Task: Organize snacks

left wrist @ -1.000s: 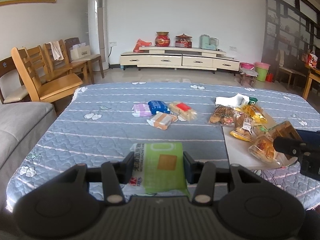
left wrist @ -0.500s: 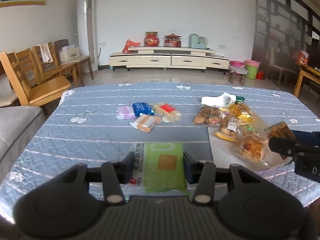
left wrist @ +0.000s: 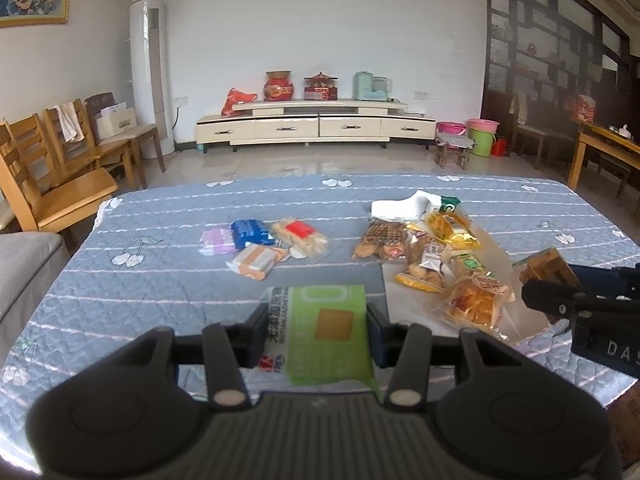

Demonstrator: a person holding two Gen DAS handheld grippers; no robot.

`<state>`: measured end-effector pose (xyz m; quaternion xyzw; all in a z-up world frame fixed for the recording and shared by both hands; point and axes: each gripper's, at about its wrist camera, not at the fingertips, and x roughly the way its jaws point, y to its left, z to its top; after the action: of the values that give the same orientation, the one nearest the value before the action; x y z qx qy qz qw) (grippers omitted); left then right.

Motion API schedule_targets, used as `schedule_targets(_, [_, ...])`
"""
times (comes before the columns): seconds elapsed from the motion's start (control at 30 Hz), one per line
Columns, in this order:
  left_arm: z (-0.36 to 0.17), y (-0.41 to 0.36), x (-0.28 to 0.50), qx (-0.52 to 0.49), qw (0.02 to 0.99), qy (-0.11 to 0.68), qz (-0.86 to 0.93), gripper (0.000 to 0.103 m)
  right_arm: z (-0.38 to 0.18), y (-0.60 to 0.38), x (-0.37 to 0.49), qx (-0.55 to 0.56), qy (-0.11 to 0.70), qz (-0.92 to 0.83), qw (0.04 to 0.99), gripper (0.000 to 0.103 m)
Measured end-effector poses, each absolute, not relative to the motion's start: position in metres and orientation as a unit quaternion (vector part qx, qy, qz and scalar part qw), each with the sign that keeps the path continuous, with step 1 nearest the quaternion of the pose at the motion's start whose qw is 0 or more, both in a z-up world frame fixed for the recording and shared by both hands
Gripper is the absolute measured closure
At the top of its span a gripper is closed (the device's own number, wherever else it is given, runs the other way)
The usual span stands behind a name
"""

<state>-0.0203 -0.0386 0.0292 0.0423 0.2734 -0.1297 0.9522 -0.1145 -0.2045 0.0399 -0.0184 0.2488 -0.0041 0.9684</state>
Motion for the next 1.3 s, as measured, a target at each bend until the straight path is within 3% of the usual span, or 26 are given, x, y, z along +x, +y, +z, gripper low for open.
schedule_targets(1.3, [0.028,-0.128,0.01,0.071,0.938,0.267,-0.21,0.055,0.039,-0.233,-0.086,0.02,0.245,-0.08,0.966,0.049])
